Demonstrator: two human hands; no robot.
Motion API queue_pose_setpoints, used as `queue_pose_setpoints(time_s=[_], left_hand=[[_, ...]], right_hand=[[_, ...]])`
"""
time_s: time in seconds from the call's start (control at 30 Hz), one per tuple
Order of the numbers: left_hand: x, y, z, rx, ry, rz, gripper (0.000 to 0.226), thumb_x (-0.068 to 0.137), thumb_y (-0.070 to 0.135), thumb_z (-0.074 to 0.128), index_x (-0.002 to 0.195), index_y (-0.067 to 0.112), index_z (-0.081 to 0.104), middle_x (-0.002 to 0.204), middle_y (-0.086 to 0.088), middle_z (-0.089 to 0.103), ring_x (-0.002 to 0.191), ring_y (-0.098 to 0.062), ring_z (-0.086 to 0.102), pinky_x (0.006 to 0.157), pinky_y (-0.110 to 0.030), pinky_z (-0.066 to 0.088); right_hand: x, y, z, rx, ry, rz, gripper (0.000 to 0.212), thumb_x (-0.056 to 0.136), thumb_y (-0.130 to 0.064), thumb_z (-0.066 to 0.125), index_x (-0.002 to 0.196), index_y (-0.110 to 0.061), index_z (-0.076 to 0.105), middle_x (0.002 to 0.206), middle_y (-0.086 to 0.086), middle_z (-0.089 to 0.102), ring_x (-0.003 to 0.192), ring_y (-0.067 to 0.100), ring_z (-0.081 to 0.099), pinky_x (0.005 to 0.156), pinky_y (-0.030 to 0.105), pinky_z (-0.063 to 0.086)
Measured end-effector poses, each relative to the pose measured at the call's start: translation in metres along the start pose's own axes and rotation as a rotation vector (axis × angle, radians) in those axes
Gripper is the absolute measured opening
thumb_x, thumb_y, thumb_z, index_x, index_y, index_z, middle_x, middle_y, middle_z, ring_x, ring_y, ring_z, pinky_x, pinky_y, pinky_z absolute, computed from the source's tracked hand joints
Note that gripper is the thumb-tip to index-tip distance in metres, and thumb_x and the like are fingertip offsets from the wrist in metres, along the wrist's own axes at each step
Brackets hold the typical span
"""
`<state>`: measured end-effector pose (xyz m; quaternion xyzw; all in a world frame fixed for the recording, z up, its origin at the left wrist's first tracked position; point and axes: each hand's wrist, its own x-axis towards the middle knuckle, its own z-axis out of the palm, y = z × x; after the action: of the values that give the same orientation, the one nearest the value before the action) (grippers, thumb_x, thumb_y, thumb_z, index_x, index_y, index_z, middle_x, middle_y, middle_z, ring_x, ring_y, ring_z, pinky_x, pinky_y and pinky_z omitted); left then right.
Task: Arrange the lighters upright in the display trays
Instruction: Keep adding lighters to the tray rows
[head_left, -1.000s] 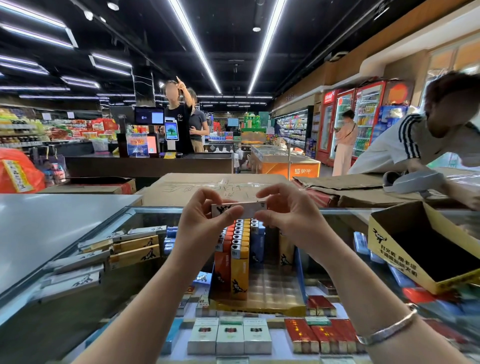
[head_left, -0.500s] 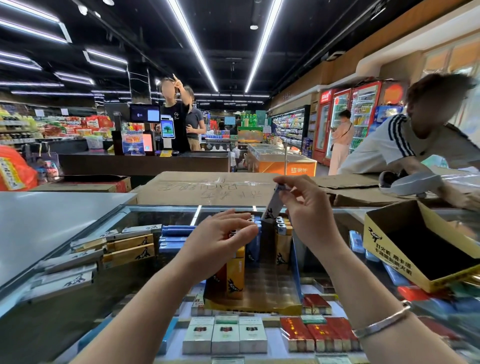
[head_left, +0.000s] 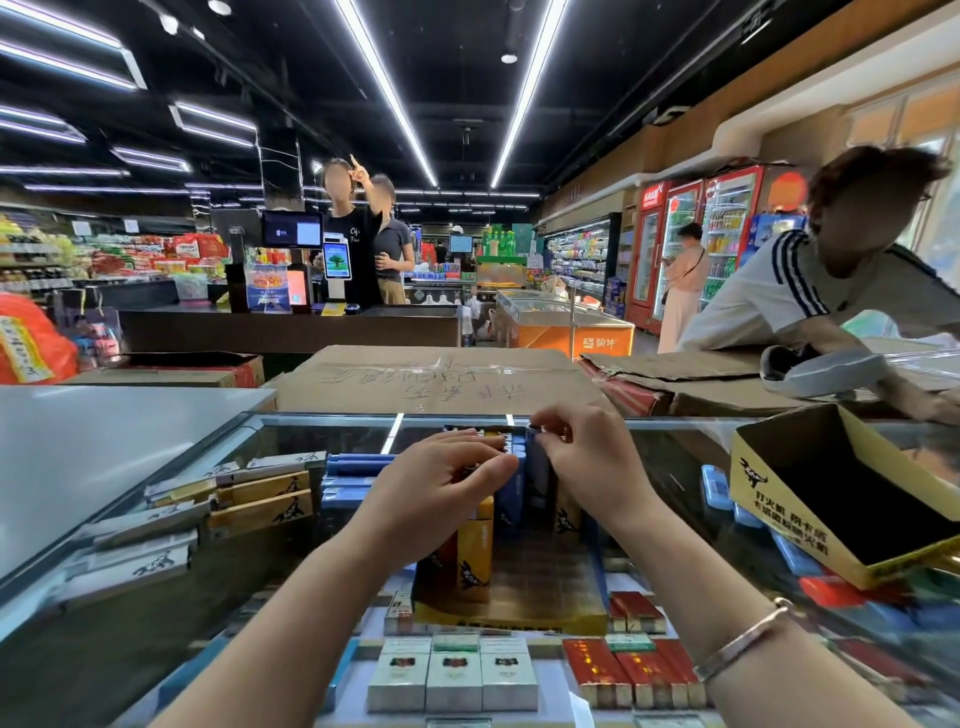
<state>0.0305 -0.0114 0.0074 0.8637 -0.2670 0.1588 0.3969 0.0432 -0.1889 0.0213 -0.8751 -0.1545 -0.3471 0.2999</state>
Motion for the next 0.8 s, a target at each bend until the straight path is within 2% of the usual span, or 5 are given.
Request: queue_pose_setpoints(time_s=[0.1, 0.27, 0.47, 0.57, 0.8], left_hand=[[0.000, 0.001, 0.000, 0.005, -0.002, -0.001, 0.059, 0.072, 0.074, 0.035, 0.104, 0.037, 0.068, 0.109, 0.034, 0.053, 0.105, 0.023, 0.041, 0.092, -0.024, 0.043], [-0.001, 0.001, 0.000, 0.011, -0.001, 0.001, 0.061, 0.072, 0.074, 0.034, 0.105, 0.036, 0.068, 0.109, 0.035, 0.051, 0.104, 0.025, 0.039, 0.092, -0.023, 0.042], [0.000, -0.001, 0.000, -0.011, 0.002, -0.012, 0.057, 0.073, 0.074, 0.035, 0.102, 0.037, 0.068, 0.105, 0.036, 0.053, 0.106, 0.022, 0.042, 0.091, -0.026, 0.045], [0.000, 0.000, 0.000, -0.018, 0.004, -0.008, 0.056, 0.073, 0.074, 0.036, 0.101, 0.038, 0.068, 0.102, 0.038, 0.053, 0.106, 0.021, 0.042, 0.091, -0.026, 0.044], [0.000, 0.002, 0.000, -0.028, 0.021, 0.017, 0.052, 0.073, 0.073, 0.037, 0.097, 0.039, 0.069, 0.098, 0.045, 0.049, 0.107, 0.020, 0.043, 0.088, -0.019, 0.041]], right_hand=[[0.000, -0.001, 0.000, -0.002, -0.016, 0.009, 0.018, 0.087, -0.003, 0.059, 0.101, -0.007, 0.070, 0.097, 0.010, 0.068, 0.091, 0.019, 0.059, 0.080, 0.027, 0.051], [0.000, -0.002, 0.000, -0.025, 0.015, 0.029, 0.009, 0.085, -0.002, 0.061, 0.082, -0.007, 0.067, 0.082, 0.009, 0.063, 0.079, 0.016, 0.054, 0.065, 0.020, 0.043], [0.003, -0.002, -0.001, -0.058, -0.022, 0.045, 0.010, 0.085, -0.003, 0.059, 0.083, -0.008, 0.067, 0.082, 0.009, 0.065, 0.081, 0.020, 0.057, 0.070, 0.029, 0.048], [0.002, -0.005, -0.002, -0.036, -0.023, 0.043, 0.013, 0.087, -0.004, 0.058, 0.095, -0.008, 0.067, 0.090, 0.007, 0.065, 0.087, 0.018, 0.058, 0.076, 0.030, 0.050], [0.004, -0.012, -0.004, -0.088, -0.060, 0.061, 0.020, 0.083, 0.000, 0.054, 0.095, -0.006, 0.069, 0.094, 0.013, 0.065, 0.091, 0.024, 0.057, 0.080, 0.036, 0.050]])
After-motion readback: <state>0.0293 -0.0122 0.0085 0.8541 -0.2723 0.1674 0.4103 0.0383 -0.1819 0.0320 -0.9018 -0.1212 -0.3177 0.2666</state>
